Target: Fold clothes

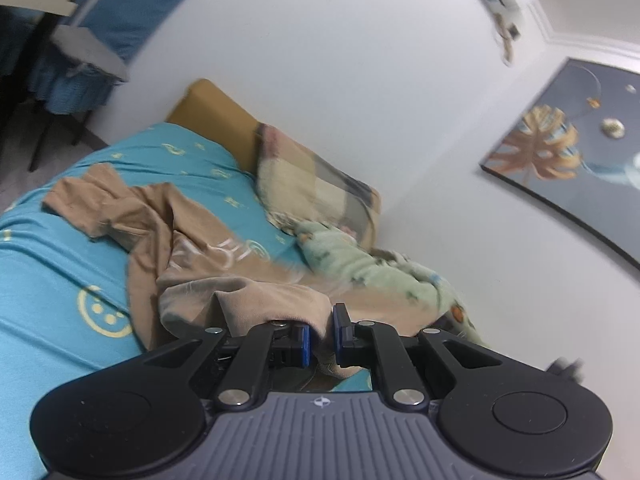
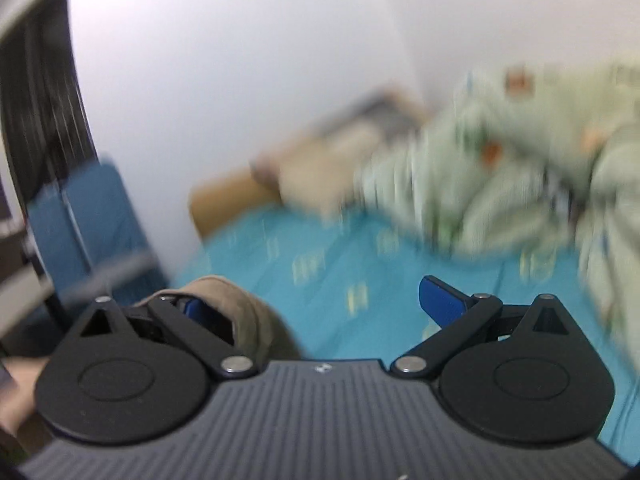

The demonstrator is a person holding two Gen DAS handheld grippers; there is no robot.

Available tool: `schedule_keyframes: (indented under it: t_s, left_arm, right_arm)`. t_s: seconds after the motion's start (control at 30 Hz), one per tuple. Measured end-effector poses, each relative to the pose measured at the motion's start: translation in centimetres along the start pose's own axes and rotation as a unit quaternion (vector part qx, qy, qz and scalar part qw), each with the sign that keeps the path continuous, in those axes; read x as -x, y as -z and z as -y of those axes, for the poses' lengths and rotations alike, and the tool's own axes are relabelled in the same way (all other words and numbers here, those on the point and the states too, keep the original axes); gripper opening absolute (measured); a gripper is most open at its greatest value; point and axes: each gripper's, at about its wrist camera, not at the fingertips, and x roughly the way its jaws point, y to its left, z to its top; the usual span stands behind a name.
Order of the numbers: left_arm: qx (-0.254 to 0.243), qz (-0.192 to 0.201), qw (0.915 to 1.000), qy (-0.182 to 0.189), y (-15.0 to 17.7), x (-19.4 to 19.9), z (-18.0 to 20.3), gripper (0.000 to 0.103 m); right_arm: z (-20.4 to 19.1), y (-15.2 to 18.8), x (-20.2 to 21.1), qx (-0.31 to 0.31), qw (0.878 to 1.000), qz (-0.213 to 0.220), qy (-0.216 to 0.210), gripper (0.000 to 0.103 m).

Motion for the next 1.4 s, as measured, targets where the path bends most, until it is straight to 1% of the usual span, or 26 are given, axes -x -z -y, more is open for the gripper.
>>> schedule_keyframes:
  t_s: [0.03, 0.1, 0.17, 0.23, 0.27, 0.33, 0.4, 0.47, 0.63, 0.67, 0.73, 0.77, 0.83, 0.93, 1.0, 1.07, 1.17, 1.23, 1.33, 1.4]
  left_arm:
    - [-0.006, -0.003, 1.0, 0.0, 0.1, -0.1, 0.2, 0.012]
    - [-0.016, -0.011, 0.9998, -0.002, 0.4, -0.4, 0.4, 0.013]
    - [-0.017, -0.022, 0.9995, -0.016, 0.5, -0.8, 0.1, 0.015]
    - [-0.002, -0.038, 0.9988, -0.031, 0.6, -1.1, -0.6, 0.016]
    - [0.006, -0.045, 0.9982, -0.04, 0.7, -1.3, -1.0, 0.019]
    - [0.011, -0.055, 0.997, -0.053, 0.8, -1.1, -1.5, 0.02]
    - [0.003, -0.058, 0.9964, -0.062, 0.8, -0.5, -1.5, 0.028]
    - [-0.014, -0.07, 0.9946, -0.075, 1.2, -0.1, -1.0, 0.048]
    - [-0.063, -0.108, 0.9875, -0.096, 3.6, 0.8, 0.6, 0.064]
    - [-0.078, -0.115, 0.9857, -0.096, 4.2, 0.9, 1.1, 0.066]
    - [-0.114, -0.125, 0.9809, -0.096, 5.1, 0.7, 2.3, 0.074]
    - [-0.135, -0.128, 0.9778, -0.096, 5.5, 0.5, 2.9, 0.079]
    - [-0.176, -0.132, 0.9706, -0.098, 6.4, -0.1, 4.1, 0.083]
    - [-0.217, -0.144, 0.9578, -0.122, 7.5, -1.2, 5.1, 0.083]
    - [-0.227, -0.15, 0.9527, -0.136, 8.1, -1.2, 5.1, 0.083]
    - [-0.219, -0.153, 0.9522, -0.148, 8.2, -0.9, 4.7, 0.084]
    - [-0.191, -0.157, 0.9519, -0.181, 8.1, -0.1, 3.6, 0.085]
    - [-0.18, -0.155, 0.9492, -0.206, 8.0, 0.4, 3.1, 0.085]
    - [-0.166, -0.156, 0.949, -0.218, 7.8, 1.0, 2.9, 0.085]
    - [-0.168, -0.154, 0.9483, -0.22, 7.8, 1.2, 3.2, 0.085]
  right_arm:
    - [-0.3, -0.8, 0.9, 0.013, 1.0, 0.026, -0.007, 0.103]
    - [-1.0, -1.8, 2.1, 0.042, 0.997, 0.06, -0.026, 0.103]
    - [-1.5, -2.1, 2.2, 0.061, 0.996, 0.056, -0.045, 0.103]
    - [-2.0, -2.3, 2.2, 0.077, 0.994, 0.047, -0.064, 0.103]
    - [-2.2, -2.3, 2.0, 0.082, 0.993, 0.038, -0.07, 0.103]
    - [-2.2, -2.1, 1.6, 0.089, 0.993, 0.019, -0.078, 0.103]
    - [-2.0, -1.9, 1.6, 0.089, 0.993, 0.003, -0.081, 0.103]
    - [-1.8, -1.8, 1.4, 0.089, 0.992, -0.007, -0.086, 0.103]
    - [-1.8, -1.8, 1.3, 0.101, 0.99, -0.018, -0.093, 0.103]
    - [-1.7, -1.8, 1.3, 0.103, 0.99, -0.021, -0.095, 0.103]
    - [-1.6, -1.9, 1.2, 0.101, 0.99, -0.028, -0.098, 0.103]
    - [-1.6, -1.9, 1.1, 0.101, 0.99, -0.031, -0.098, 0.103]
    - [-1.5, -1.9, 1.1, 0.101, 0.989, -0.037, -0.098, 0.103]
    - [-1.5, -1.9, 1.1, 0.104, 0.989, -0.042, -0.096, 0.103]
    - [-1.4, -1.9, 1.1, 0.104, 0.989, -0.045, -0.094, 0.103]
    - [-1.3, -2.0, 1.1, 0.104, 0.989, -0.046, -0.092, 0.103]
    - [-1.1, -2.1, 1.0, 0.103, 0.989, -0.048, -0.09, 0.103]
    - [-1.1, -2.1, 0.9, 0.102, 0.989, -0.051, -0.091, 0.103]
    - [-1.1, -2.1, 0.7, 0.101, 0.988, -0.059, -0.098, 0.103]
    - [-1.1, -2.1, 0.7, 0.103, 0.987, -0.066, -0.104, 0.103]
